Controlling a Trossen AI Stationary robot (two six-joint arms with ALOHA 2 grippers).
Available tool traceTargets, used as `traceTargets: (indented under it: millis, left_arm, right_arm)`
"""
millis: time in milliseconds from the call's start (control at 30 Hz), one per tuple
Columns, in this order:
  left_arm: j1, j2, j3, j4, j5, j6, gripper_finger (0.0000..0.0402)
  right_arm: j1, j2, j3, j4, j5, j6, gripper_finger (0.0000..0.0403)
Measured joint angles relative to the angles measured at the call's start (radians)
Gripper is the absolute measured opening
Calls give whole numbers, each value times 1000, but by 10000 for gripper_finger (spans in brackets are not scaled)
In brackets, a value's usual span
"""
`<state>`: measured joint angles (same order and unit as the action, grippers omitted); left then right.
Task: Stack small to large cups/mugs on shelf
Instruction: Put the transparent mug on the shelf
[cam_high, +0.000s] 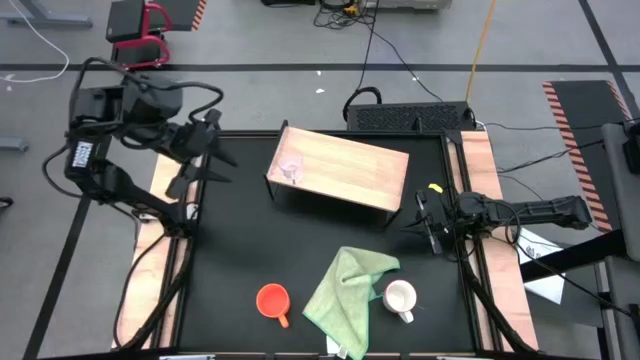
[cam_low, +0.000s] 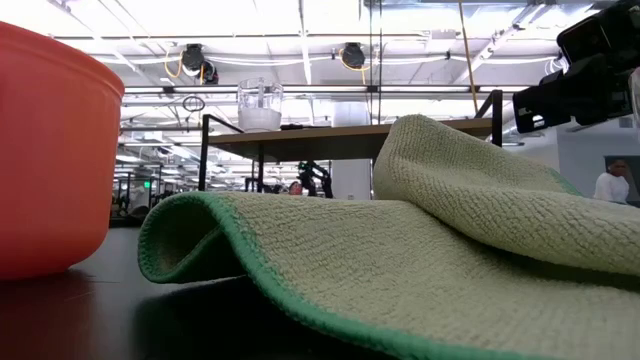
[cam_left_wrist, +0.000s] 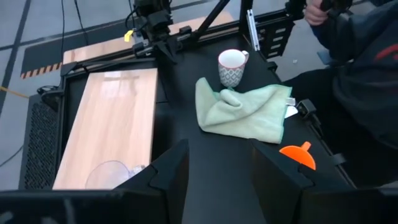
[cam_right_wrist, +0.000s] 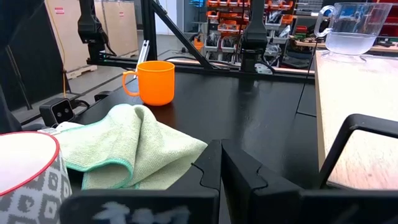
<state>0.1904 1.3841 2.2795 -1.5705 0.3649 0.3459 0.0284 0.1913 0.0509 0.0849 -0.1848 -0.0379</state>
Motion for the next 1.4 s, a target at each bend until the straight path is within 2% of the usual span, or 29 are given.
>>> traceTargets:
  millis: [233,400,567,733,900,1100,1233,1400]
  left_arm:
    - [-14,-66,-1,0,-108,-58,163]
    - [-14,-145,-87,2,-149,-100,163]
    - [-14,-241,-258,49,-182,-124,163]
    - [-14,-347,-439,175,-160,-119,163]
    - [-14,-478,-632,344,-103,-94,163]
    - [-14,-621,-888,543,-96,-98,163]
    - [-23,-703,-1086,736,-5,-108,163]
    - [-49,-775,-1280,895,1,-135,163]
  right_arm:
    - [0,0,0,0,0,-1,0]
    - [0,0,0,0,0,-2,0]
    - [0,0,0,0,0,-3,0]
    - [0,0,0,0,0,-3,0]
    - [0,0,0,1,0,-3,0]
    - [0,0,0,0,0,-5,0]
    - [0,0,0,0,0,-8,0]
    - [0,0,0,1,0,-7,0]
